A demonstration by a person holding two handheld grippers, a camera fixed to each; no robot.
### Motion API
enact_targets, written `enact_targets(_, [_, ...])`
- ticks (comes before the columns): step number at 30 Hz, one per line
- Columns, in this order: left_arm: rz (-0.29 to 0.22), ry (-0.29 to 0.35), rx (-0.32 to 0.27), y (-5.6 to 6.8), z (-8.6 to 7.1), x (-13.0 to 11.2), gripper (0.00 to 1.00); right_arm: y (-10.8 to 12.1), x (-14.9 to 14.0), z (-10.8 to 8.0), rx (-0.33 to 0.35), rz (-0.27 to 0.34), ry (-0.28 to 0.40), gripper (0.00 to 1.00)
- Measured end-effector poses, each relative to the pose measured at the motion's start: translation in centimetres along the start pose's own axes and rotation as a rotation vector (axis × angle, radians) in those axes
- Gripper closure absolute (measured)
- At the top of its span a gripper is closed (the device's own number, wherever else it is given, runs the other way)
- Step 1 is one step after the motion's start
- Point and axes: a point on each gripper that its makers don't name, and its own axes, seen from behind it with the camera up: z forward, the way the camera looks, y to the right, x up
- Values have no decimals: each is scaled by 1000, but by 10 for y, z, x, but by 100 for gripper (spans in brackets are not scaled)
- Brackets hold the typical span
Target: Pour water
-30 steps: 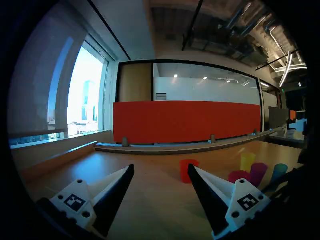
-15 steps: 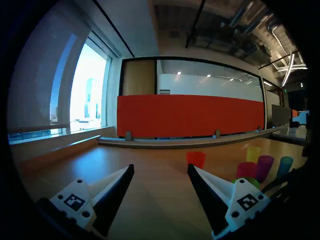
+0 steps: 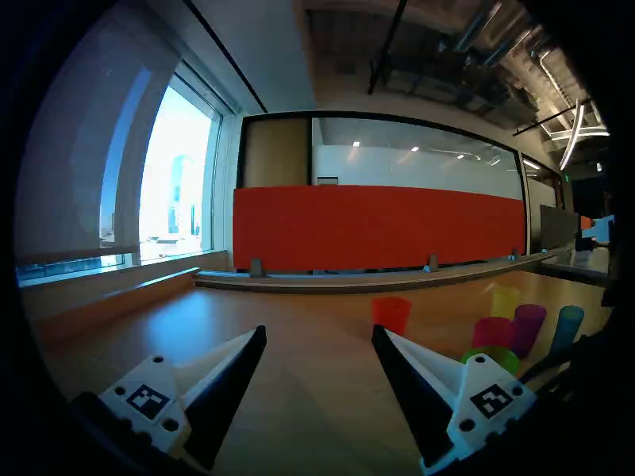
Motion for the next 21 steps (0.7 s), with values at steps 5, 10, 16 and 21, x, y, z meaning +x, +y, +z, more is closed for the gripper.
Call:
enact_targets(5, [-1,0,4,-1,-1,1,1,-1,-1,0,2,1,-2,0])
enact_targets(10, [0,0,3,-1,-2,1,1,-2,0,0,5,-1,1,0])
enact_targets(16, [1,0,4,-1,-2,-1,1,-2,2,-1,5,-5,4,0])
enact_targets(21, [2,-2,4,0,-1,-1,1,-1,2,-4,7,-6,7,0])
